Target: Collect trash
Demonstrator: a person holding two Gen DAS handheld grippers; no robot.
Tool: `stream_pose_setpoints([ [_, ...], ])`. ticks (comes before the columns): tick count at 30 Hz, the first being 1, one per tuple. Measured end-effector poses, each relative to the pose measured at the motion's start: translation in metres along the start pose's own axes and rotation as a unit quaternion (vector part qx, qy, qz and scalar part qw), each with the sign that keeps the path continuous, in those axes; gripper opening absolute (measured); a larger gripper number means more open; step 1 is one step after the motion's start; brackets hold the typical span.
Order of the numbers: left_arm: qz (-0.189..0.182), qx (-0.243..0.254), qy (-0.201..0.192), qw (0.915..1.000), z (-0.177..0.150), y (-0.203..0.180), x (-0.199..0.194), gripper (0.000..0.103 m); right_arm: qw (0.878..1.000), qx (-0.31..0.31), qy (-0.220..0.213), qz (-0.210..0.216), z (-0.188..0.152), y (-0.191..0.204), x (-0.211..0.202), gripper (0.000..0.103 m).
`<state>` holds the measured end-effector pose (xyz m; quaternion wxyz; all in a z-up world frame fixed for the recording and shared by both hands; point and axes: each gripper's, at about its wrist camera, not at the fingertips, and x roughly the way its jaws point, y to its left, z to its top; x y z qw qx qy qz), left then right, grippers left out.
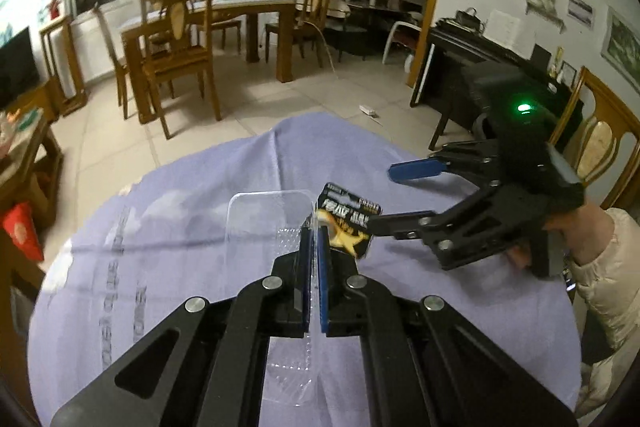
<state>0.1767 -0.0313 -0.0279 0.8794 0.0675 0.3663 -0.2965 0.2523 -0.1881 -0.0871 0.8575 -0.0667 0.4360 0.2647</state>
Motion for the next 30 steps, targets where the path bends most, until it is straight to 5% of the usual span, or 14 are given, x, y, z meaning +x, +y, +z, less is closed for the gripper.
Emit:
stream_pose_setpoints([
  [4, 0.007, -0.015, -0.009, 0.9998, -0.01, 0.001, -0.015, 0.004, 0.997, -0.072, 0.021, -0.03, -0.004, 0.04, 0.009, 0.082],
  [8, 0.007, -0.026, -0.024, 0.9994, -0.014, -0.002, -0.033, 0.004, 0.997, -0.067, 0.028, -0.027, 0.002, 0.053, 0.006, 0.026],
  [12, 0.007, -0.032, -0.035, 0.9988, -0.023, -0.004, -0.048, 0.004, 0.999, -0.043, 0.022, -0.023, -0.005, 0.049, 0.002, 0.012],
  [16, 0.002, -0.045, -0.044, 0.998, -0.031, 0.0, -0.059, 0.004, 1.0, -0.018, 0.002, 0.007, -0.008, 0.051, -0.009, 0.016],
  [18, 0.003, -0.05, -0.048, 0.9976, -0.035, 0.001, -0.063, 0.004, 1.0, -0.014, -0.008, 0.0, -0.003, 0.055, -0.01, 0.076],
  [20, 0.001, -0.06, -0.053, 0.9968, -0.037, 0.005, -0.066, 0.004, 1.0, -0.01, -0.022, -0.006, 0.003, 0.057, -0.008, 0.093],
  [25, 0.009, -0.083, -0.067, 0.9943, -0.046, 0.013, -0.075, 0.004, 1.0, 0.016, 0.021, -0.014, 0.025, 0.064, 0.024, 0.09],
  [27, 0.014, -0.087, -0.072, 0.9935, -0.048, 0.016, -0.08, 0.004, 0.998, -0.011, 0.026, -0.058, 0.028, 0.079, 0.034, 0.077],
  [30, 0.016, -0.093, -0.077, 0.9926, -0.053, 0.02, -0.084, 0.004, 0.997, -0.01, 0.023, -0.066, 0.033, 0.087, 0.036, 0.064],
])
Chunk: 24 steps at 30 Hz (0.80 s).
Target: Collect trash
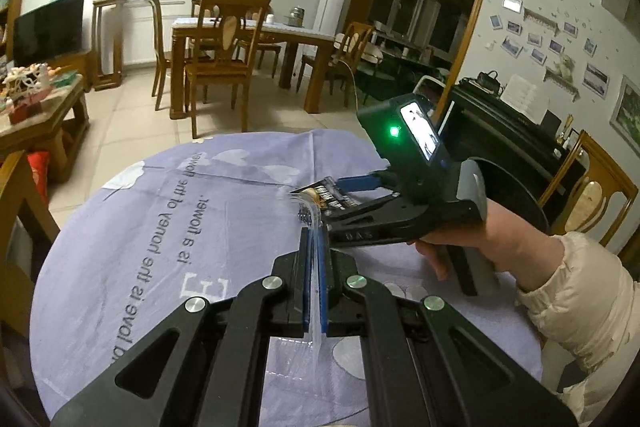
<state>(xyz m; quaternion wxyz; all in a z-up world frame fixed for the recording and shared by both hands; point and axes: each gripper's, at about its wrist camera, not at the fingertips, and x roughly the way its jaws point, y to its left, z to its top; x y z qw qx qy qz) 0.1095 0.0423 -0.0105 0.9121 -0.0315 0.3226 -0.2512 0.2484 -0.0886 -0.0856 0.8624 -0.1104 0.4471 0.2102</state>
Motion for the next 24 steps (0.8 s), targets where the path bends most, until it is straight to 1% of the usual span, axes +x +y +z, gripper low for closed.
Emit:
stream_pose_setpoints([
  [2, 0.002, -0.003, -0.003, 1.0, -0.004, 0.001, -0.003, 0.004, 1.0, 0.001, -0.003, -0.003, 0.0, 0.001, 0.0, 0.063],
  [4, 0.001, -0.006, -0.006, 1.0, -0.005, 0.004, -0.006, 0.004, 1.0, 0.013, -0.01, 0.009, -0.005, -0.001, -0.005, 0.062],
  [5, 0.0, -0.007, -0.008, 0.9999, -0.008, 0.005, -0.008, 0.004, 0.999, 0.021, -0.012, 0.02, -0.005, -0.001, -0.004, 0.061],
  [6, 0.0, -0.008, -0.009, 0.9999, -0.008, 0.005, -0.01, 0.004, 0.998, 0.035, -0.017, 0.042, -0.008, -0.004, -0.009, 0.061],
  [8, -0.001, -0.01, -0.012, 0.9999, -0.009, 0.005, -0.012, 0.004, 0.997, 0.046, -0.03, 0.06, -0.014, -0.004, -0.021, 0.061],
  [13, -0.001, -0.005, -0.018, 0.9998, -0.01, -0.003, -0.018, 0.004, 0.987, 0.069, -0.083, 0.122, -0.04, -0.004, -0.074, 0.061],
  [16, 0.001, 0.011, -0.026, 0.9996, -0.004, -0.021, -0.022, 0.004, 0.979, 0.078, -0.123, 0.144, -0.06, -0.01, -0.117, 0.061],
  [19, -0.003, 0.032, -0.029, 0.9991, 0.0, -0.04, -0.023, 0.004, 0.972, 0.094, -0.148, 0.159, -0.083, -0.025, -0.151, 0.061],
  [22, -0.016, 0.066, -0.025, 0.9974, 0.005, -0.073, -0.016, 0.004, 0.965, 0.117, -0.168, 0.164, -0.11, -0.049, -0.183, 0.061],
  [24, -0.024, 0.084, -0.024, 0.9959, 0.008, -0.093, -0.01, 0.004, 0.963, 0.131, -0.178, 0.156, -0.127, -0.065, -0.201, 0.061],
])
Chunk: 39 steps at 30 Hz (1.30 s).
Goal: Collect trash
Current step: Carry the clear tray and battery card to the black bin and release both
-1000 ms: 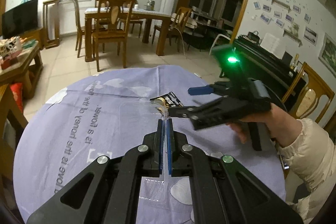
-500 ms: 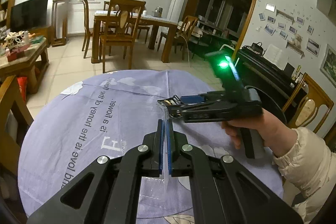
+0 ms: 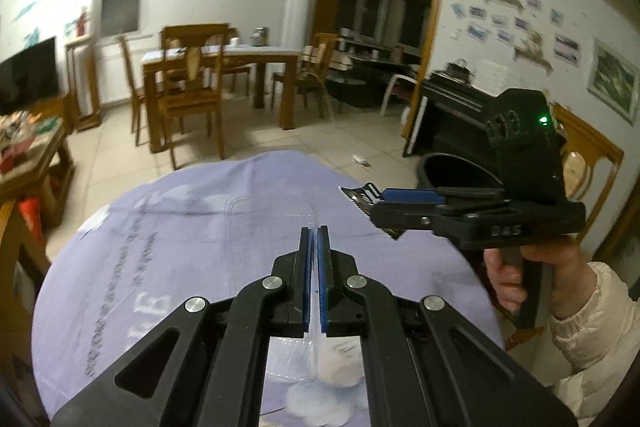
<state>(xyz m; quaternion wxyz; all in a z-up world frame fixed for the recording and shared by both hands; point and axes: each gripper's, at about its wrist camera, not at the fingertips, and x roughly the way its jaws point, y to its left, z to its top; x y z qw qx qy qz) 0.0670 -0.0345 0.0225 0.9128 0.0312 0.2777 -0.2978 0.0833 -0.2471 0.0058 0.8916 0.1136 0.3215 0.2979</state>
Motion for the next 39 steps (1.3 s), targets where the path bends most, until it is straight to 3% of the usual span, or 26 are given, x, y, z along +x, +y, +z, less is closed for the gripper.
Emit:
stream_pose_setpoints([
  [5, -0.021, 0.042, -0.002, 0.9989, 0.016, -0.044, 0.019, 0.004, 0.999, 0.028, -0.036, -0.027, -0.017, -0.034, -0.064, 0.062],
  [15, -0.065, 0.105, 0.008, 0.9922, 0.034, -0.118, 0.072, 0.004, 0.989, 0.093, -0.092, -0.067, -0.051, -0.104, -0.146, 0.062],
  [28, -0.104, 0.15, 0.022, 0.983, 0.038, -0.178, 0.115, 0.004, 0.971, 0.166, -0.133, -0.105, -0.102, -0.169, -0.204, 0.062],
  [39, -0.191, 0.125, 0.028, 0.9731, 0.059, -0.208, 0.175, 0.004, 0.95, 0.224, -0.167, -0.138, -0.126, -0.222, -0.218, 0.062],
])
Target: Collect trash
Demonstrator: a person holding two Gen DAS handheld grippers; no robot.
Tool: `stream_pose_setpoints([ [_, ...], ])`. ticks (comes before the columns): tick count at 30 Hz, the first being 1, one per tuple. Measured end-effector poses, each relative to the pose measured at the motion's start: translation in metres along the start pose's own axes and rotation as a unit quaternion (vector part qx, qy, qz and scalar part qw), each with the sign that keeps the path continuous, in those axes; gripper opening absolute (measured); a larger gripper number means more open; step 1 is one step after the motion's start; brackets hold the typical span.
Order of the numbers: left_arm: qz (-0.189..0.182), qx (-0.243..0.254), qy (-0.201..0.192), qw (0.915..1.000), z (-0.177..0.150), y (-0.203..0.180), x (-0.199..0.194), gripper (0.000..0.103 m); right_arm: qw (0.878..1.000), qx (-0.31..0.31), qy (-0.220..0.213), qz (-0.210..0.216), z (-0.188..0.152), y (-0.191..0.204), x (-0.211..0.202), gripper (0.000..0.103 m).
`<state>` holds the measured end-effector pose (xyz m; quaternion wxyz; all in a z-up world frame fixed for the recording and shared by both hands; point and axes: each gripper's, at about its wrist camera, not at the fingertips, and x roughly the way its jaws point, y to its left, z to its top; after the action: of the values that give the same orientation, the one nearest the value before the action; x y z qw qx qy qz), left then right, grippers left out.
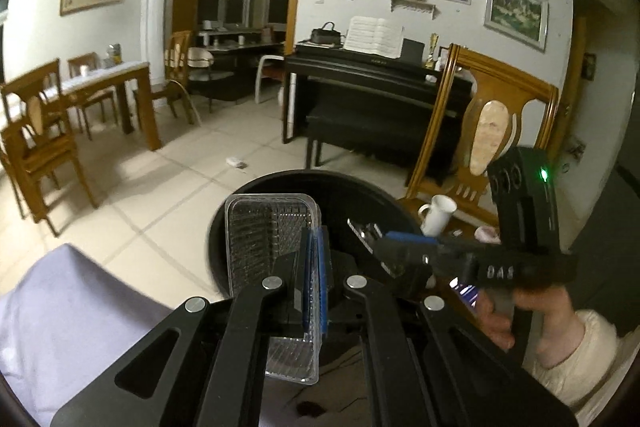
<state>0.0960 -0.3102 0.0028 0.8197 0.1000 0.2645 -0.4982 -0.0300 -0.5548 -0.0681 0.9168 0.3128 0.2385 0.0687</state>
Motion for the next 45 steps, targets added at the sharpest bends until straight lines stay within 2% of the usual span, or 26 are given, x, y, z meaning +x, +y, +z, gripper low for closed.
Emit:
stream_pose_setpoints([
  [6, -0.03, -0.018, 0.022, 0.9992, 0.007, 0.005, 0.045, 0.004, 1.0, 0.021, -0.009, -0.009, 0.003, -0.029, -0.001, 0.063],
  [10, -0.024, -0.014, 0.024, 0.9993, 0.007, 0.003, 0.059, 0.007, 0.999, 0.029, -0.012, -0.018, 0.005, -0.042, -0.001, 0.066],
  [13, -0.013, -0.015, 0.043, 0.9989, 0.008, 0.002, 0.071, 0.011, 0.999, 0.036, -0.013, -0.019, 0.006, -0.051, -0.001, 0.073],
  [14, -0.008, -0.015, 0.046, 0.9988, 0.009, 0.004, 0.071, 0.025, 0.999, 0.039, -0.014, -0.02, 0.006, -0.052, -0.002, 0.077],
  [15, -0.002, -0.015, 0.045, 0.9989, 0.008, 0.003, 0.069, 0.048, 0.999, 0.04, -0.015, -0.02, 0.005, -0.053, -0.003, 0.078],
  [16, 0.002, -0.015, 0.04, 0.9991, 0.008, 0.004, 0.067, 0.061, 0.999, 0.04, -0.016, -0.021, 0.002, -0.051, -0.004, 0.079],
  [17, 0.009, -0.014, 0.028, 0.9995, 0.007, 0.003, 0.06, 0.079, 0.999, 0.039, -0.016, -0.022, 0.002, -0.051, -0.004, 0.08],
  [18, 0.018, -0.011, 0.016, 0.9997, 0.006, 0.002, 0.052, 0.084, 0.999, 0.038, -0.016, -0.023, -0.001, -0.048, -0.005, 0.081],
  [22, 0.036, -0.019, 0.001, 0.9992, 0.004, 0.007, 0.023, 0.09, 0.999, 0.025, -0.01, -0.017, -0.002, -0.031, -0.003, 0.082],
  [24, 0.054, -0.027, -0.01, 0.9982, 0.001, 0.011, 0.005, 0.096, 1.0, 0.007, -0.005, -0.012, -0.007, -0.01, -0.001, 0.083],
  [29, 0.109, -0.062, -0.027, 0.9918, -0.017, 0.036, -0.055, 0.098, 0.998, -0.055, 0.013, 0.015, -0.014, 0.066, 0.021, 0.092],
  [32, 0.165, -0.09, -0.027, 0.9819, -0.035, 0.053, -0.096, 0.098, 0.993, -0.104, 0.028, 0.036, -0.024, 0.121, 0.042, 0.096],
  [34, 0.207, -0.108, -0.026, 0.9719, -0.049, 0.066, -0.124, 0.098, 0.989, -0.134, 0.042, 0.051, -0.033, 0.157, 0.057, 0.096],
  [39, 0.324, -0.151, -0.042, 0.933, -0.093, 0.095, -0.208, 0.098, 0.972, -0.208, 0.066, 0.083, -0.072, 0.254, 0.098, 0.098],
  [42, 0.372, -0.175, -0.053, 0.9101, -0.117, 0.108, -0.25, 0.098, 0.962, -0.247, 0.065, 0.099, -0.094, 0.302, 0.119, 0.098],
  [45, 0.399, -0.204, -0.061, 0.8922, -0.139, 0.118, -0.283, 0.098, 0.951, -0.286, 0.052, 0.104, -0.118, 0.337, 0.136, 0.098],
])
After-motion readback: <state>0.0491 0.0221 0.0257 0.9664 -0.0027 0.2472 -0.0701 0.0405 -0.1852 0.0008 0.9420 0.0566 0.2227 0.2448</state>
